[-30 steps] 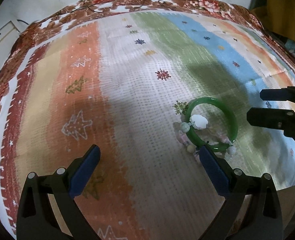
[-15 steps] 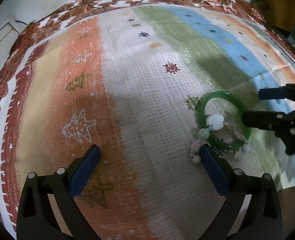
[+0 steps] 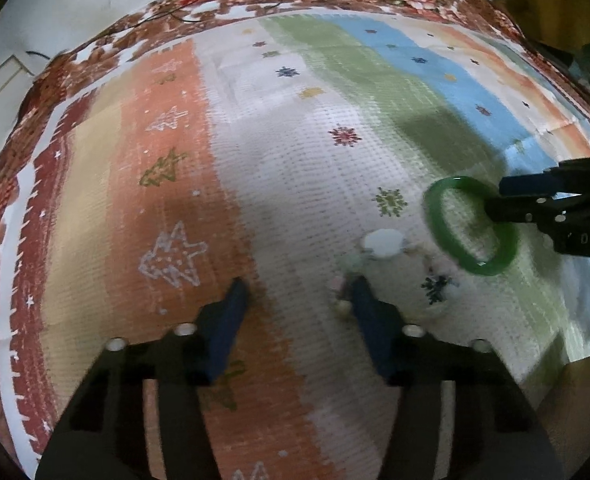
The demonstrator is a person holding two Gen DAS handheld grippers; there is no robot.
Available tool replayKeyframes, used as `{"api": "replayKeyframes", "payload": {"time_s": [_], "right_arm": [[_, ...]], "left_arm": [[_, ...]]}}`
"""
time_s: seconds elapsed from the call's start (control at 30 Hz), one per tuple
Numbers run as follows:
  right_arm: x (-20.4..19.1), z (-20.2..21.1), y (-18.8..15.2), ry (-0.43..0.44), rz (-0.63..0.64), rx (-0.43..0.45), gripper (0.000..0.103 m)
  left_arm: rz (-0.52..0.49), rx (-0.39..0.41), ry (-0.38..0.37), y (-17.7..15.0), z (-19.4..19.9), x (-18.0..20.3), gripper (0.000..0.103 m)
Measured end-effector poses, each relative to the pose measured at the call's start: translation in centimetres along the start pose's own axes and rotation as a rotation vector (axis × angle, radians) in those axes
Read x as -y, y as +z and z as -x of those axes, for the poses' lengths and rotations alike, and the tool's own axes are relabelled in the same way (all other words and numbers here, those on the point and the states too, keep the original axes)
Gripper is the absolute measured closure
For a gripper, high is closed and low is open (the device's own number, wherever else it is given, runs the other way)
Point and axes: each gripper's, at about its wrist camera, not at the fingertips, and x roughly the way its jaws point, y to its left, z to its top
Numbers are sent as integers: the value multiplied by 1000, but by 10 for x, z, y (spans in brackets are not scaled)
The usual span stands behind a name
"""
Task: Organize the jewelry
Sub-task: 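Close left tool on white bead bracelet while right tool closes on green jade bangle, then carry white bead bracelet with left tool while right carries jade bangle over tin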
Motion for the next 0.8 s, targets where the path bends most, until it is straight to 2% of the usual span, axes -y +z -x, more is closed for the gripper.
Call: {"api": "replayKeyframes", "payload": {"time_s": [0.03,0.13,0.2,0.33,0.57,0.8], "right_arm": [[0,0,0,6,-1,-2,84],[-3,0,-1,22,13,-6,92],[-5,0,-1,12,30,-4,92],[-4,0,-1,18,31,-3,92],[-8,4,-1,24,44,-7,94],[-20,24,-2,30,74,32,94]], "left_arm": [[3,0,1,0,0,-1,62],[-3,-1,0,-1,0,0,74],[-13,-4,1,-1,0,2,93],[-33,6,5,-2,1,4,94],[-2,13,-18,-1,10,-1,94],[48,69,-34,1,40,-8,94]]}}
